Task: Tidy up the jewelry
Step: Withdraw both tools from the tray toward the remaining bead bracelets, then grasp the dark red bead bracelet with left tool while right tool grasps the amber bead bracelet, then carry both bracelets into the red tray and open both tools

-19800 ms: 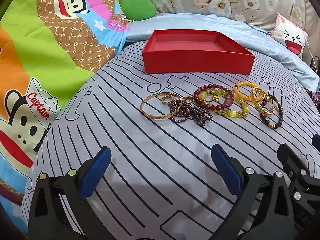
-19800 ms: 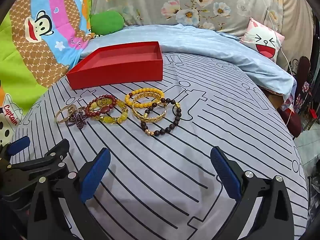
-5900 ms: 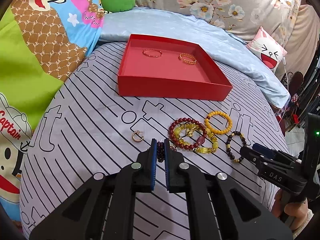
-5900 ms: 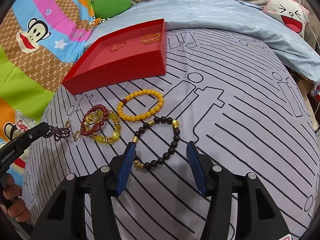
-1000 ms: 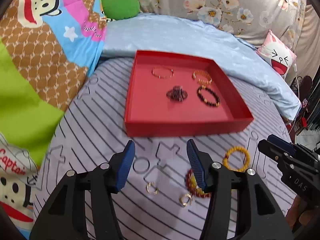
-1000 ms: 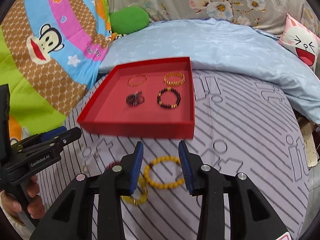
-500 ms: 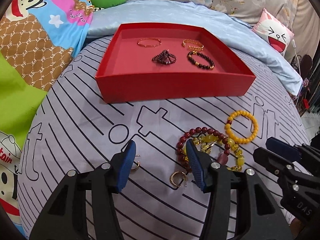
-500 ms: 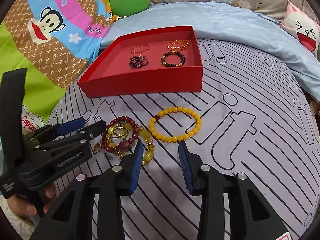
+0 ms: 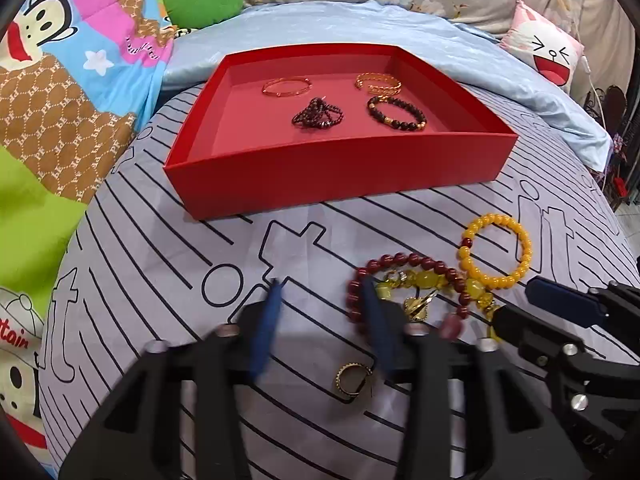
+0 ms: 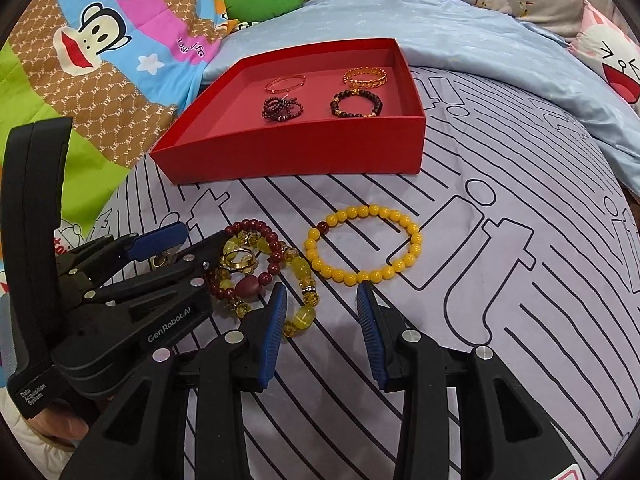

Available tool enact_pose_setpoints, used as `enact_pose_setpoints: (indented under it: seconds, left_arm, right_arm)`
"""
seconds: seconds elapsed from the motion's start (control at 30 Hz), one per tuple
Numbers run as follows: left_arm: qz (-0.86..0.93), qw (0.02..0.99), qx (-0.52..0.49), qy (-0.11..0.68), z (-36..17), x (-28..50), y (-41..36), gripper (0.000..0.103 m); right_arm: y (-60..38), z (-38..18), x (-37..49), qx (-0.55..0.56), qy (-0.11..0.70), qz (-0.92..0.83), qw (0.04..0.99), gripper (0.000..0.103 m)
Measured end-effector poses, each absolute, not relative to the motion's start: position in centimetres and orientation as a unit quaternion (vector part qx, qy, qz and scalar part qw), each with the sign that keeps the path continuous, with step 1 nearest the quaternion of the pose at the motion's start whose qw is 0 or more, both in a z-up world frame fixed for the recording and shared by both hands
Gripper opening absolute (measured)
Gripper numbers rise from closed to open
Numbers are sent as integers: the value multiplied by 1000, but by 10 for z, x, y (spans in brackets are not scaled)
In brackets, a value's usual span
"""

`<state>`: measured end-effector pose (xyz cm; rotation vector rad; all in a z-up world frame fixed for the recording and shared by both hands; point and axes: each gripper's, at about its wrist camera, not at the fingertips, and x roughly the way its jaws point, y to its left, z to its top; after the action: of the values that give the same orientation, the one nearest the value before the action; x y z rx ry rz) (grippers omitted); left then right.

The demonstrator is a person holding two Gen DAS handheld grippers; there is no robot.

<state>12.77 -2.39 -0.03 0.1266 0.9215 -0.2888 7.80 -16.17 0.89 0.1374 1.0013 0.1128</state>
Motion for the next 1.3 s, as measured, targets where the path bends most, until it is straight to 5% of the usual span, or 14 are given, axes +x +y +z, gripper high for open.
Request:
enact_pose_setpoints:
  seconds: [0.03, 0.07, 0.27, 0.43, 1.3]
  left_arm:
    - [-143, 882, 57, 446, 1, 128, -22, 9]
    - [-149, 879, 51, 450, 1, 129, -20, 7]
    - [-168, 869, 5, 465, 5, 125, -5, 7]
    - [-171, 868, -3, 466, 10, 118, -1, 7]
    - [-221, 875, -31, 429, 74, 103, -2, 7]
  right_arm:
    - [-161, 8, 78, 66, 481, 56, 873, 36]
    - [-160, 7, 78, 65, 482, 57, 872, 36]
    - [-154, 3, 78, 60, 483, 65, 871, 32]
    - [-149, -1, 80, 51, 483, 62, 872, 13]
    - [-159, 62, 72, 52, 432, 75, 897, 9]
